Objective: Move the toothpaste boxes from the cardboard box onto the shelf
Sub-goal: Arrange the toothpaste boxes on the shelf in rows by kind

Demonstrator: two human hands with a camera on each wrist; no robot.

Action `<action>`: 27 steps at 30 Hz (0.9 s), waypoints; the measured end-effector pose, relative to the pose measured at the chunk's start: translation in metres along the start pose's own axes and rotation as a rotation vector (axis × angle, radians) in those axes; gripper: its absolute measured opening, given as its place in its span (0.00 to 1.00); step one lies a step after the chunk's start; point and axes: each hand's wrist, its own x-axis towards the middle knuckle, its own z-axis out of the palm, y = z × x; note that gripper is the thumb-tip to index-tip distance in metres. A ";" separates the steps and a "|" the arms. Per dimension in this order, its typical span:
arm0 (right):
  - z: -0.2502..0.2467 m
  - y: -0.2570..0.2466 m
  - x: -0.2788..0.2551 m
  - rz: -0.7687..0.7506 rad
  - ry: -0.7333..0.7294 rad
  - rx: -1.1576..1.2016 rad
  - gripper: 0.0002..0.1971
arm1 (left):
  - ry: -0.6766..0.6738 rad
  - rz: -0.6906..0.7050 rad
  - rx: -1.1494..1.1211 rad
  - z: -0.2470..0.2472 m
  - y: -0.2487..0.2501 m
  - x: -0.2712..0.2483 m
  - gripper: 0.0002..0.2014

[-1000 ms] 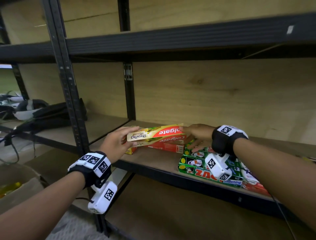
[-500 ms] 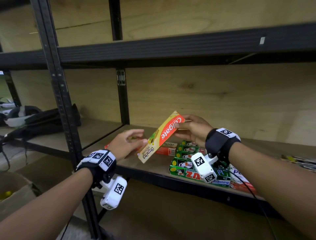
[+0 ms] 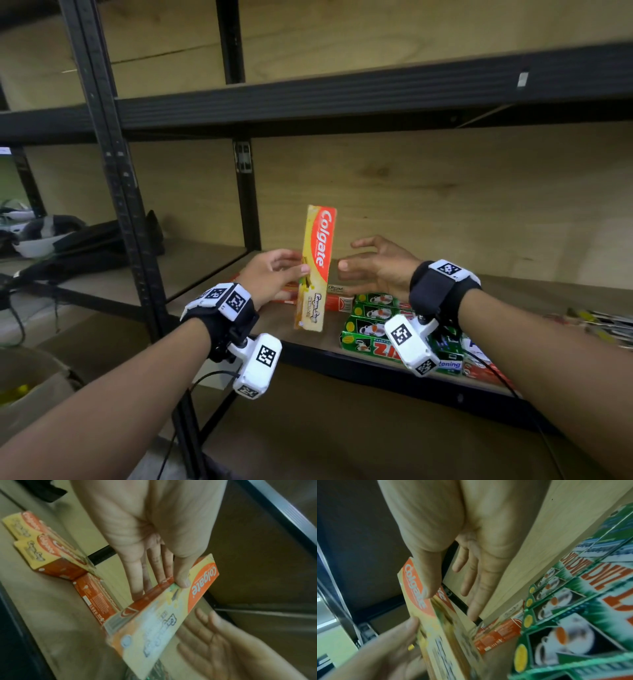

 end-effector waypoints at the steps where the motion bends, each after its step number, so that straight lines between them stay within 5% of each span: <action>1: 0.001 0.005 -0.002 0.038 -0.015 -0.075 0.32 | 0.032 -0.013 -0.062 0.001 -0.001 0.001 0.20; 6: 0.010 0.029 -0.004 0.115 -0.086 -0.236 0.24 | 0.078 -0.078 -0.456 0.009 -0.003 0.001 0.24; 16: -0.007 0.010 -0.008 0.117 -0.060 -0.101 0.15 | 0.277 0.089 -0.606 -0.013 -0.020 0.012 0.42; 21: -0.021 0.013 -0.007 0.153 -0.165 -0.344 0.30 | 0.160 0.027 -0.163 -0.026 -0.039 0.013 0.37; 27: -0.013 0.026 0.005 0.102 -0.026 -0.727 0.28 | 0.091 0.024 0.696 -0.034 -0.068 0.022 0.27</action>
